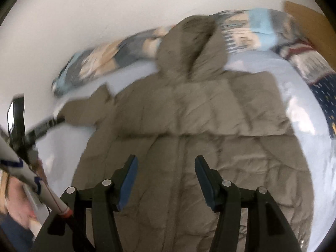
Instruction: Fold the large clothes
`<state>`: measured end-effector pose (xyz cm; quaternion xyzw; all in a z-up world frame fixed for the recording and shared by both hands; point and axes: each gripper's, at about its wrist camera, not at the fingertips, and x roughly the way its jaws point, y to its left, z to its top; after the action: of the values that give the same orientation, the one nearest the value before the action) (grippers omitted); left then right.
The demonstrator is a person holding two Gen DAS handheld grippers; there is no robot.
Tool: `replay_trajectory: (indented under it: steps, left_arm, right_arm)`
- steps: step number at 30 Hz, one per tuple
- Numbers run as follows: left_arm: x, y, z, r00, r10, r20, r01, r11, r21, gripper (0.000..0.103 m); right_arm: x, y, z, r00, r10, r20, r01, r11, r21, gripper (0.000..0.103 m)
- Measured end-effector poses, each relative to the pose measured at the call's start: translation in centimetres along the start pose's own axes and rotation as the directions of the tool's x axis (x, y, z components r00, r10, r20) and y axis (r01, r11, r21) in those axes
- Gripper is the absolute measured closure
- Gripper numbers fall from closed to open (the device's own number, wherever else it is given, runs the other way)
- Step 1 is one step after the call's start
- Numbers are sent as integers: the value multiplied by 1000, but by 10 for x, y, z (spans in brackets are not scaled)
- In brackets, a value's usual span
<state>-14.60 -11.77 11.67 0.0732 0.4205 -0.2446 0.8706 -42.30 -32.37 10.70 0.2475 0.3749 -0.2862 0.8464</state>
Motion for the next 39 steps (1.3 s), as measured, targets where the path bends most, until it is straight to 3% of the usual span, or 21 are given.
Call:
replay_trajectory:
  steps: [4, 6, 10, 15, 18, 26, 29, 35, 39]
  left_arm:
    - [17, 57, 5, 996, 85, -36, -87, 993, -74, 0]
    - [27, 83, 10, 993, 88, -84, -98, 987, -130, 0]
    - [42, 130, 24, 995, -27, -100, -3, 958, -286, 0]
    - [67, 157, 51, 993, -97, -68, 64, 922, -381, 8]
    - [94, 175, 73, 986, -151, -64, 106, 886, -452, 19]
    - [157, 222, 100, 969, -242, -38, 164, 756, -633, 26]
    - [174, 230, 99, 964, -264, -5, 195, 724, -661, 26]
    - [195, 228, 109, 963, -268, 34, 225, 727, -648, 26]
    - [209, 224, 113, 971, -230, 63, 215, 729, -650, 25]
  right_arm:
    - [10, -6, 0, 1000, 20, -18, -19, 1000, 23, 42]
    - [11, -15, 4, 1000, 13, -12, -12, 999, 41, 42]
    - [16, -32, 9, 1000, 8, -18, -7, 997, 79, 42]
    - [15, -48, 12, 1000, 13, -29, -10, 995, 103, 42]
    - [13, -53, 14, 1000, 5, -19, -3, 994, 108, 42]
    - [27, -60, 14, 999, -21, -37, 25, 995, 100, 42]
    - [35, -60, 15, 999, -26, -46, 30, 995, 100, 42]
    - [44, -56, 16, 998, -24, -57, 29, 996, 90, 42]
    - [46, -52, 17, 998, -21, -51, 25, 997, 79, 42]
